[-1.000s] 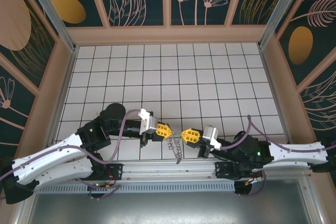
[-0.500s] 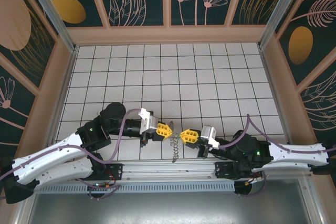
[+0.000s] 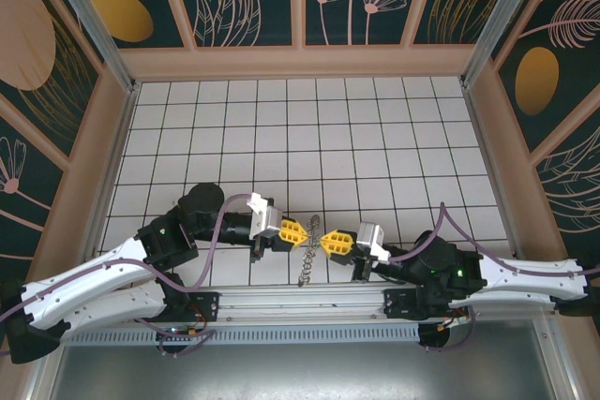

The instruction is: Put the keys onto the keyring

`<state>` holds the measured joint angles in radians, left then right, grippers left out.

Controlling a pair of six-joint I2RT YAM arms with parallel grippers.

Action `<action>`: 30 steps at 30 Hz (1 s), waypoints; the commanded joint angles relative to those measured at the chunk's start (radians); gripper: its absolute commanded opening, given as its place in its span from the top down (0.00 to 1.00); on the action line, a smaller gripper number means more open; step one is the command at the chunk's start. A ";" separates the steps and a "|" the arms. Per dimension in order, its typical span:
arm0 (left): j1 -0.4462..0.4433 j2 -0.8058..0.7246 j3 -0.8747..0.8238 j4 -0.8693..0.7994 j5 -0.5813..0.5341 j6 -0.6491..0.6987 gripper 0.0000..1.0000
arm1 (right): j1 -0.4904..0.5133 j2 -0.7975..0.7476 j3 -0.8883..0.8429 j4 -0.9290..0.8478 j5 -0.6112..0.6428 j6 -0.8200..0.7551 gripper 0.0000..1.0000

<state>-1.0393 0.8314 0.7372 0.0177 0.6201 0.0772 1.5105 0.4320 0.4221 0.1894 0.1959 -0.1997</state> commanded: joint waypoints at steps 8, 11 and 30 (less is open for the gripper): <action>0.003 -0.007 0.039 0.015 0.023 0.021 1.00 | -0.012 -0.023 0.019 0.038 -0.007 0.019 1.00; 0.003 -0.006 0.041 0.018 0.023 0.020 1.00 | -0.014 -0.009 0.023 0.039 -0.020 0.019 1.00; 0.003 -0.002 0.041 0.014 0.022 0.022 1.00 | -0.046 0.012 0.027 0.047 -0.098 0.032 1.00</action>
<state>-1.0386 0.8314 0.7464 -0.0044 0.6209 0.0780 1.4712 0.4324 0.4221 0.1951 0.1337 -0.1833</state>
